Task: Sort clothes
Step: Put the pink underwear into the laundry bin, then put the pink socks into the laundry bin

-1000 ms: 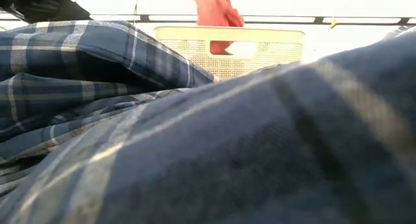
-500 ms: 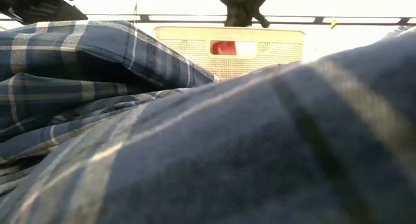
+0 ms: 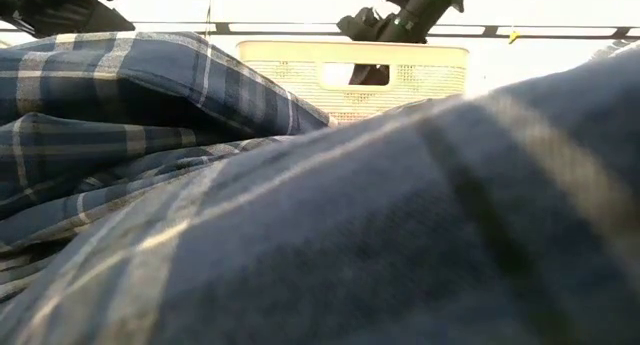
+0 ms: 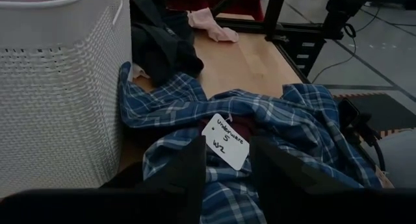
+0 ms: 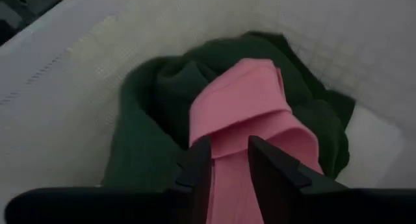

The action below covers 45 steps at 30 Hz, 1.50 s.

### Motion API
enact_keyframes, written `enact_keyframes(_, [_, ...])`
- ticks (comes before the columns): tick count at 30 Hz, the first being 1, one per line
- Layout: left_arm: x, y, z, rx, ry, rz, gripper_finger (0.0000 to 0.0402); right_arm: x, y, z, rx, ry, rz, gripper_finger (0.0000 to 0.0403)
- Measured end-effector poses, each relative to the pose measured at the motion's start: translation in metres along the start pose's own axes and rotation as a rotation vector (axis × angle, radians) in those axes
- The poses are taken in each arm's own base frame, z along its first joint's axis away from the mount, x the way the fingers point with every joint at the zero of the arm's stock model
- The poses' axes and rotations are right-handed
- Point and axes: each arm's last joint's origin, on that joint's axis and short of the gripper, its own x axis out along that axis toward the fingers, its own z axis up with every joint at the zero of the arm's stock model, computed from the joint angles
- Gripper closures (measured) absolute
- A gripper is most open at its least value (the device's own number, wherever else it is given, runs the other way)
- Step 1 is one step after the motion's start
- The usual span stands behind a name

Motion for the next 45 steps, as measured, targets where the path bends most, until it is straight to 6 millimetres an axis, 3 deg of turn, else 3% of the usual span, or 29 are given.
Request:
enact_keyframes(6, [0.0, 0.0, 0.0, -0.003, 0.001, 0.0, 0.0277, -0.041, 0.004, 0.017, -0.023, -0.051, 0.034, 0.03])
enact_keyframes(11, [0.0, 0.0, 0.0, -0.003, 0.001, 0.0, 0.0277, -0.092, 0.006, 0.011, -0.023, -0.054, 0.06, 0.0304])
enact_keyframes(17, [0.0, 0.0, 0.0, -0.003, 0.001, 0.001, 0.0277, -0.147, 0.02, -0.023, 0.047, 0.003, 0.017, 0.031])
enact_keyframes(24, [0.0, 0.0, 0.0, -0.023, 0.0, 0.0, 0.0277, -0.188, 0.054, -0.08, 0.073, 0.037, -0.028, 0.0318])
enact_keyframes(32, [0.0, 0.0, 0.001, -0.029, -0.01, -0.002, 0.0277, -0.211, 0.081, -0.147, 0.118, 0.152, -0.102, 0.0321])
enact_keyframes(37, [0.0, -0.001, 0.002, -0.032, -0.025, -0.006, 0.0277, -0.218, 0.087, -0.183, 0.167, 0.428, -0.232, 0.0322])
enact_keyframes(40, [0.0, -0.001, 0.003, -0.032, -0.027, -0.007, 0.0277, -0.221, 0.092, -0.199, 0.177, 0.585, -0.305, 0.0323])
enact_keyframes(45, [0.0, -0.001, 0.003, -0.033, -0.031, -0.008, 0.0277, -0.224, 0.1, -0.219, 0.117, 0.703, -0.346, 0.0323])
